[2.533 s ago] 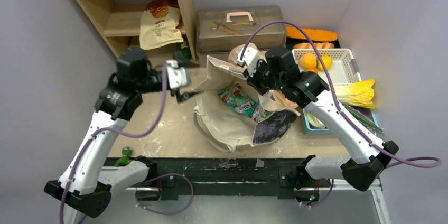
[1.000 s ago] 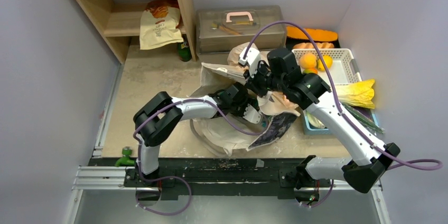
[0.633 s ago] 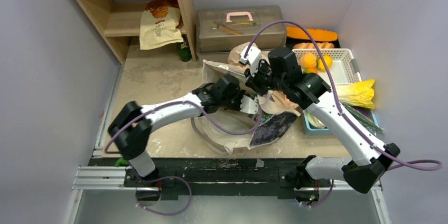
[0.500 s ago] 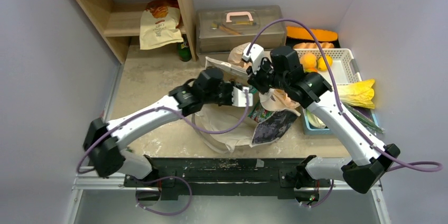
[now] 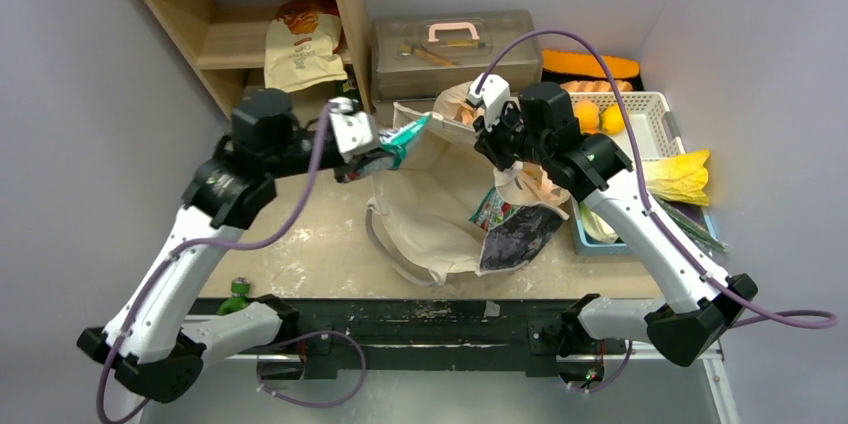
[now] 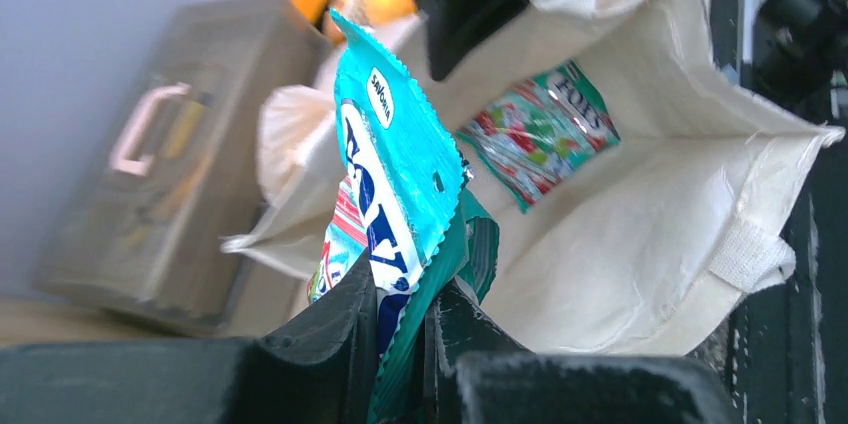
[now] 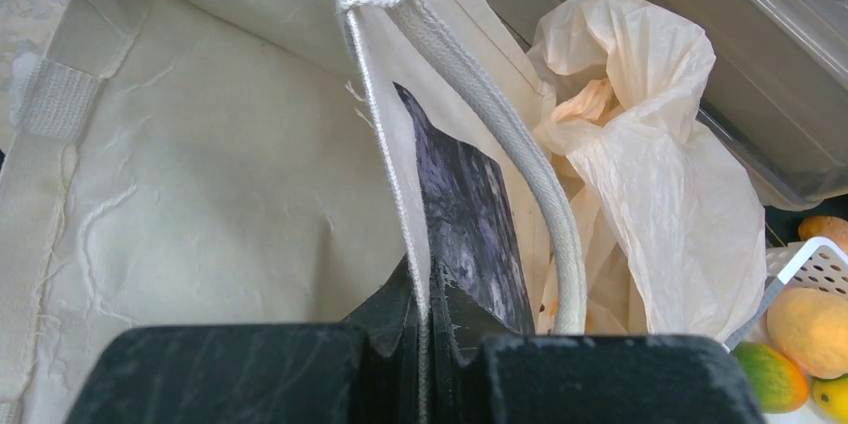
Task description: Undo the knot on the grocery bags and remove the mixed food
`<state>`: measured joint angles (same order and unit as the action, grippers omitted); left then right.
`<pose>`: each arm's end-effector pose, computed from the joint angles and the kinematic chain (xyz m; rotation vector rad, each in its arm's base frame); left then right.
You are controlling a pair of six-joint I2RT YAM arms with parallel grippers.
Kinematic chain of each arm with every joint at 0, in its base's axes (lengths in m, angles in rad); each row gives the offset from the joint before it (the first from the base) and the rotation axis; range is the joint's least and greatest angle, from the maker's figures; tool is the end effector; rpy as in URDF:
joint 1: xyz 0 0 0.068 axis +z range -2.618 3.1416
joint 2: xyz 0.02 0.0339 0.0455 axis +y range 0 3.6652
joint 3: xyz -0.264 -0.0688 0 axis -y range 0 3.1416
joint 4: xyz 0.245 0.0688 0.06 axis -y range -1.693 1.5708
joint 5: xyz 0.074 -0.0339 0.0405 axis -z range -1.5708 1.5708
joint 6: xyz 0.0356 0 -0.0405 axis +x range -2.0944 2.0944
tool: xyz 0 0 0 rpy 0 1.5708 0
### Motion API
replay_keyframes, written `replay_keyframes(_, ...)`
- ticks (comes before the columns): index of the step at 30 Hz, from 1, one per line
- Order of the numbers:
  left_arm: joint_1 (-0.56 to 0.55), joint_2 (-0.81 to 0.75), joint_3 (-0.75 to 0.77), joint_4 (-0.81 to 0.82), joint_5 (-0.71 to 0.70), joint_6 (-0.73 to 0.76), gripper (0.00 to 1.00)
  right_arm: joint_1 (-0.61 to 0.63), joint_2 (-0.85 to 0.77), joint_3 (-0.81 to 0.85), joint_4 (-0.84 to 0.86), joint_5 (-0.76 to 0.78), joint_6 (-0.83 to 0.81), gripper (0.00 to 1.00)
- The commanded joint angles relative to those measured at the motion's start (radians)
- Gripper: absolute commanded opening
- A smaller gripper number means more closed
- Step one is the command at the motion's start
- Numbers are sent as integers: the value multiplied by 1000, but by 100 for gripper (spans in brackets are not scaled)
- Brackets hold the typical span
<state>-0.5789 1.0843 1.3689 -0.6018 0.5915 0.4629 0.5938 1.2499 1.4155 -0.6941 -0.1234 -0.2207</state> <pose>0.1676 -0.1333 0.4409 1.2655 1.3913 -0.6357 0.2154 0.1507 0.4085 -0.9059 1.9108 0.3533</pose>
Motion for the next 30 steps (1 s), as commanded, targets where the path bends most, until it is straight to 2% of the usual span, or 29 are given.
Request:
replay_keyframes(1,129,-53,197,4,43,-69,0,-5,-4,37,32,-9,28,0)
replay_keyframes(5,312,83,417,85,-60,18,0,-5,4,39,26,-24,11,0)
replay_keyframes(9,477,264,643,232,-56,151,0,-5,17,48,13,-50,11,0)
replay_keyframes(13,604,522,900,396,-41,173,0,-6,28,51,11,-65,12,0)
replay_keyframes(18,672,840,1176,657,107,219,0,-6,40,59,3,-64,12,0)
replay_keyframes(20,673,948,1294,661,145,288,0,-5,39,59,-2,-61,13,0)
replay_keyframes(22,674,1005,1315,680,165,319,0,-6,35,54,-6,-55,14,0)
replay_keyframes(27,677,1020,1205,712,157,370,2,-5,29,49,-24,-45,11,0)
replay_keyframes(30,685,1058,1234,708,147,353,19,-5,35,54,-31,-47,11,0)
